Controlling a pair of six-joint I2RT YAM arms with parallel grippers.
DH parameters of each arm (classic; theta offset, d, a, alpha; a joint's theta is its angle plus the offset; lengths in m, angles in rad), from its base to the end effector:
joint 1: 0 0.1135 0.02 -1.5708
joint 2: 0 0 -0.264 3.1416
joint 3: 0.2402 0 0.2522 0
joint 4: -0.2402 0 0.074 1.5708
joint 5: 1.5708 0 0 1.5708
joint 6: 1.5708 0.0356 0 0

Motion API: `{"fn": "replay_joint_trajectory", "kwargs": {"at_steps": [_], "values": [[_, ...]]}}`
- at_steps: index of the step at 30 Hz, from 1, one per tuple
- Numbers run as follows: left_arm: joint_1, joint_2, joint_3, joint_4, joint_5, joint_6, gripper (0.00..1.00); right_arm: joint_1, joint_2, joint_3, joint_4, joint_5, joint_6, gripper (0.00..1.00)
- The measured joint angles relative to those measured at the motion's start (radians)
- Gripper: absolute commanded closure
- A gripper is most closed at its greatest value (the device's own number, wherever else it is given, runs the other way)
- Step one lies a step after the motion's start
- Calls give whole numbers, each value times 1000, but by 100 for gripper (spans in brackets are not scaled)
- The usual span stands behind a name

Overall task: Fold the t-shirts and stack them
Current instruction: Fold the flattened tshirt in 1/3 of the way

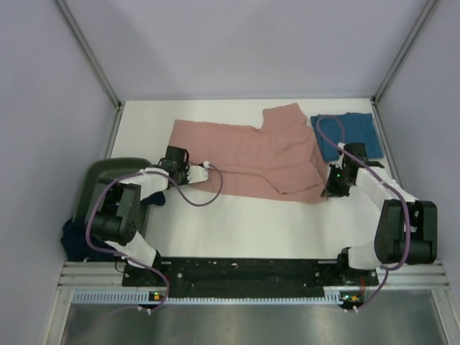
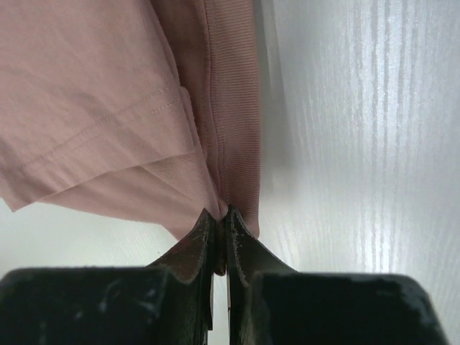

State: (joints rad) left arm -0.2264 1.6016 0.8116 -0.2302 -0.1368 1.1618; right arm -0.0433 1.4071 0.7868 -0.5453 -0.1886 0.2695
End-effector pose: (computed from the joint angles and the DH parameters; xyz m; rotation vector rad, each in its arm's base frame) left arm 0.2938 -0.0627 0.1525 1.6658 2.0822 0.5025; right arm 0.2542 -0.0043 0.1803 0.3746 2.7176 0.3213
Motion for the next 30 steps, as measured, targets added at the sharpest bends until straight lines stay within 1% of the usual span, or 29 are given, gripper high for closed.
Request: {"fn": "replay_joint_trajectory", "kwargs": {"at_steps": [2,5,7,9,12,14,18,23,24,25,26,27,28,29,30], "values": [[-18,27,0,30,-37,12,100,1,0,41,-73,18,-22,100],[-35,2,0,-17,-55,-6,100,1,1,164,-213,62,-63,100],[-43,-60,0,-94,-52,-23,100,2,1,248,-280,89,-83,100],[-51,-158,0,-183,-40,-40,100,16,1,304,-340,133,-104,100],[-85,-322,-6,-330,-25,-75,100,31,1,339,-436,205,-121,100],[-121,-381,-16,-422,-12,-105,100,36,0,355,-497,239,-137,100],[-211,-397,-67,-575,18,-169,100,36,0,396,-577,295,-189,100],[-312,-400,-78,-703,55,-240,99,66,-1,402,-623,333,-312,100],[-333,-401,-78,-723,66,-253,95,77,-6,383,-626,351,-341,100],[-351,-402,-78,-743,75,-264,89,85,-13,358,-626,358,-360,100],[-367,-402,-78,-764,86,-273,79,97,-21,324,-633,359,-385,95],[-379,-402,-78,-783,98,-277,66,107,-31,290,-642,359,-408,75],[-388,-402,-78,-807,118,-282,49,117,-42,263,-652,360,-428,55],[-391,-403,-78,-837,136,-283,22,129,-58,236,-658,372,-443,40],[-392,-405,-78,-871,153,-283,13,139,-78,213,-661,395,-454,35]]}}
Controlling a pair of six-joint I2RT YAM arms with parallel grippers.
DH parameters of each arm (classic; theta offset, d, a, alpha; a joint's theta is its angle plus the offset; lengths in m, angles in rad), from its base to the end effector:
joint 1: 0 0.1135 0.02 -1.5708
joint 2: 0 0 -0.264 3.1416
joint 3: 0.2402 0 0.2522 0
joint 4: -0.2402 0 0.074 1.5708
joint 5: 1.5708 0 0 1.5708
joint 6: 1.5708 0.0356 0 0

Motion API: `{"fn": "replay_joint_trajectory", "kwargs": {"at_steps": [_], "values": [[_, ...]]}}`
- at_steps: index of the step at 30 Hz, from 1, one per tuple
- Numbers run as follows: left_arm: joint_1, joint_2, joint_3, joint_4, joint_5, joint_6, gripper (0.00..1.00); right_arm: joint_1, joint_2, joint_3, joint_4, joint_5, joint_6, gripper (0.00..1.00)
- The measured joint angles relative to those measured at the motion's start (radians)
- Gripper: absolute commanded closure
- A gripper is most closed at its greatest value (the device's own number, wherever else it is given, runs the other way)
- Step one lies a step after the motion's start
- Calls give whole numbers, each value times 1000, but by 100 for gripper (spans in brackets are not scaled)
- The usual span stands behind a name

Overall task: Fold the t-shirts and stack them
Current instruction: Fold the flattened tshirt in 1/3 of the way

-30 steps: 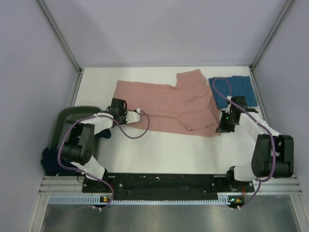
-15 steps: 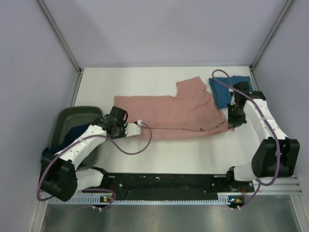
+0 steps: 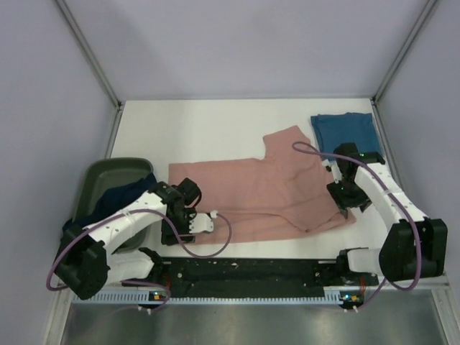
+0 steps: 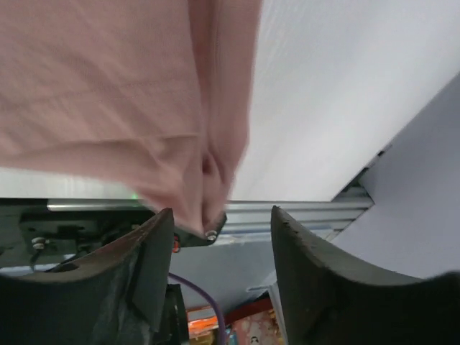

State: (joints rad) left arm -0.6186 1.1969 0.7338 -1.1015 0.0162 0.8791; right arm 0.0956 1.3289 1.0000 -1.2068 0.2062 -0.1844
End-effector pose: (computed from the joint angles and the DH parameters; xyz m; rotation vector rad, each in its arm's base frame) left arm 0.1383 -0.0992 0.1939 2.1332 2.2949 -0.0239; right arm 0.2115 0.0130 0.2387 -0.4269 3.0696 -0.3228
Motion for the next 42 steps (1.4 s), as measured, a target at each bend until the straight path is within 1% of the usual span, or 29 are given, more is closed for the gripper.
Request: {"fn": "replay_joint_trajectory", "kwargs": {"at_steps": [3,5,6,7,8,9,10,12,14,17,19,22,23,25,26,28,29,30,35,37,39,40,41,42], "values": [[2,-18,11,-106,39,14,11,12,-86,-39,-20,69,-35,34],[17,-24,53,-158,53,23,12,13,-138,-33,-13,103,-41,35],[37,-23,97,-174,64,31,19,13,-152,-18,-15,105,-40,35],[67,-21,150,-172,78,34,33,13,-156,5,-15,97,-35,40],[106,-16,201,-152,92,36,46,13,-154,42,-12,56,-23,44],[120,-11,237,-126,105,30,48,16,-148,93,0,4,1,47],[188,2,270,-73,121,35,49,23,-143,129,19,-34,16,50],[257,47,298,14,135,30,45,72,-135,186,93,-137,84,52],[307,118,300,73,151,28,39,136,-130,174,171,-229,162,53],[340,212,285,137,179,35,33,228,-130,36,322,-332,302,53],[348,233,252,172,213,55,31,273,-130,-74,385,-343,370,53],[349,227,203,193,262,99,31,346,-131,-220,440,-321,451,52],[349,227,189,196,281,118,34,377,-131,-239,446,-319,465,52],[349,229,177,196,309,143,43,412,-129,-261,469,-303,493,52],[349,235,177,196,322,151,52,420,-126,-264,479,-297,501,52],[349,259,177,205,335,153,75,428,-113,-273,518,-292,520,52],[349,274,176,212,333,146,90,429,-106,-280,537,-288,528,52],[350,296,175,225,330,139,100,430,-101,-293,557,-285,537,52],[360,390,173,249,293,89,100,449,-75,-356,623,-283,568,53],[362,391,179,247,279,60,100,457,-49,-365,644,-283,575,60],[362,391,188,244,261,27,100,465,-32,-361,650,-274,575,83],[362,391,195,238,247,4,100,468,-30,-361,652,-264,574,91],[363,391,206,230,232,-20,100,468,-25,-361,655,-256,573,99],[363,392,218,223,216,-43,100,469,-19,-360,658,-247,574,100]]}}
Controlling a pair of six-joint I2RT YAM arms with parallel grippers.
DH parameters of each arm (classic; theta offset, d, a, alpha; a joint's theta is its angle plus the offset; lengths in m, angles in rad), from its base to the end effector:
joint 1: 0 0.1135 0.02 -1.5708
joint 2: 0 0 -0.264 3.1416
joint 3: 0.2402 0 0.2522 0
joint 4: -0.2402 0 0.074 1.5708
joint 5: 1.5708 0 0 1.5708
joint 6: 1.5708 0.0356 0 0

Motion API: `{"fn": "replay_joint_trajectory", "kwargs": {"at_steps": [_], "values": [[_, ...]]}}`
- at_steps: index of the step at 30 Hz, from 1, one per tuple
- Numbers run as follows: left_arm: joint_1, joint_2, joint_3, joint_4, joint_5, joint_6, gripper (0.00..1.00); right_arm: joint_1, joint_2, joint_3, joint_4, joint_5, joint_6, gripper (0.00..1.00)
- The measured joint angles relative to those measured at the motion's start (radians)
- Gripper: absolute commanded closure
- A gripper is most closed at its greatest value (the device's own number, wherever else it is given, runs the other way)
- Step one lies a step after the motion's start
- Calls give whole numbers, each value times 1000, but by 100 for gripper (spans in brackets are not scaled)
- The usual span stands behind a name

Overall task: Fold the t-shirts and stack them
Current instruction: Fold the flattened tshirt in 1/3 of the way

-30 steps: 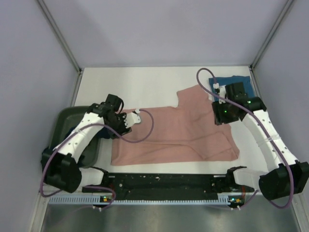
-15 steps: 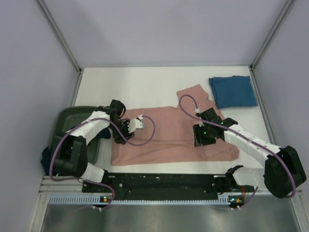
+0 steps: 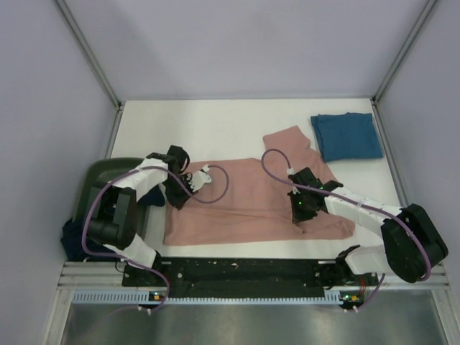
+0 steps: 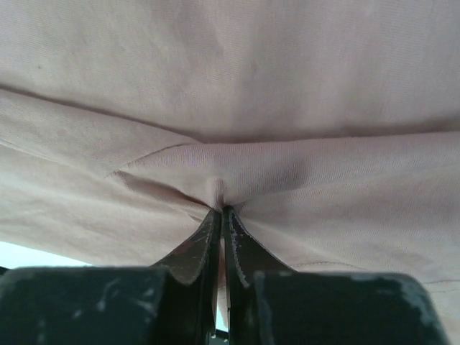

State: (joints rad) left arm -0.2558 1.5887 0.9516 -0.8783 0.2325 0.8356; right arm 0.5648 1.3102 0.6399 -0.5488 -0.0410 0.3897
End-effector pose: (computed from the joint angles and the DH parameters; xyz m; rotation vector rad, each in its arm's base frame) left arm 0.2527 -0.0746 0.1715 1.5686 2.5646 -0.3126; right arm 0.1842 0.1184 0.1606 -0.2581 2.8225 0.2829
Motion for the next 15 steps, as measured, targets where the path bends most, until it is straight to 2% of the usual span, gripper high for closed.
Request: {"fn": "replay_joint_trajectory", "kwargs": {"at_steps": [11,15], "values": [[-1,34,106,-68,-191,-222,100,8,21,13,27,24,3,100],[-5,69,92,-14,-268,-255,94,8,48,31,34,16,0,100]]}}
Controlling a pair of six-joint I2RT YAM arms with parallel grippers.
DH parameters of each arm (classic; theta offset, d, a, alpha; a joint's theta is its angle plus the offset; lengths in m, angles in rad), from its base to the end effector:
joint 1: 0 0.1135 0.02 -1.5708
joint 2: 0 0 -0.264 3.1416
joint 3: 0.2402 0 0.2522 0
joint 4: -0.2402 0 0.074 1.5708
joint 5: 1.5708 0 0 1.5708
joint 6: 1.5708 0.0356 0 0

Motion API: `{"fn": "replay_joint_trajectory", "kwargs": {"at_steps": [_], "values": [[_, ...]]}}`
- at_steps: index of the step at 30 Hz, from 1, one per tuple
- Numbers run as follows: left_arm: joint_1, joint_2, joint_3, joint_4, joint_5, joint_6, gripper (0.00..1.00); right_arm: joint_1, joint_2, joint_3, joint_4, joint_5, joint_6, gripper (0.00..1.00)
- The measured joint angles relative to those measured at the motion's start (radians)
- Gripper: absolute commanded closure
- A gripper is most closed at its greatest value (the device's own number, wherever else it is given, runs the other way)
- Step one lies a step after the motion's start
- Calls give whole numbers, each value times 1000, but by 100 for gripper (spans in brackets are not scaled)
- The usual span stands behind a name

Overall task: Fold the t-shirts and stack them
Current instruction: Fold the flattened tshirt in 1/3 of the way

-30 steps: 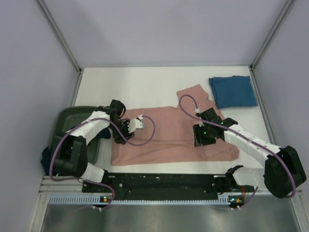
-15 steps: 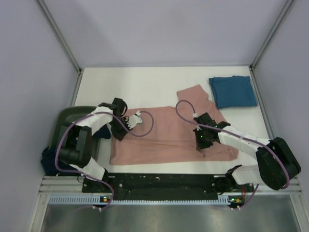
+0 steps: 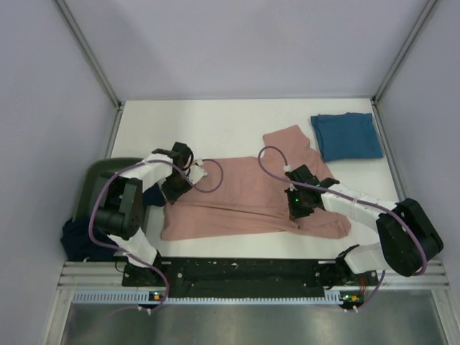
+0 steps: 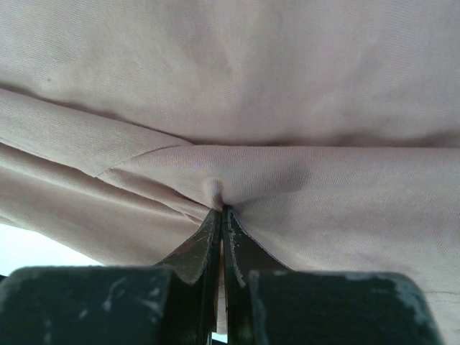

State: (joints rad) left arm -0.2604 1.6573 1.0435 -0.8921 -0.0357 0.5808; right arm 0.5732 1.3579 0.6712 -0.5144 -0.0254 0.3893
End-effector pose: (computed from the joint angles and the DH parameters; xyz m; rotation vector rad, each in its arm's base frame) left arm 0.2754 -0.0721 0.1751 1.2570 2.8145 0.0703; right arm 0.1938 0.1262 0.1605 -0.2649 2.8001 0.2751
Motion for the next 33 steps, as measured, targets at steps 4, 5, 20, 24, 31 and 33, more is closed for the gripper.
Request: {"fn": "replay_joint_trajectory", "kwargs": {"at_steps": [4,5,20,24,31,33], "values": [[-29,38,-42,84,-63,-11,76,-5,9,5,16,-6,1,100],[-36,29,-53,100,-81,-8,66,-8,9,5,18,-8,2,100],[-24,-86,134,-25,82,104,35,-175,-85,243,-56,-169,-135,37],[-19,-125,259,14,116,120,35,-318,9,546,-31,-158,-211,37],[93,174,562,33,66,192,34,-399,454,991,-19,-102,-318,38],[121,260,621,35,54,232,31,-400,605,1101,-42,-85,-338,38]]}}
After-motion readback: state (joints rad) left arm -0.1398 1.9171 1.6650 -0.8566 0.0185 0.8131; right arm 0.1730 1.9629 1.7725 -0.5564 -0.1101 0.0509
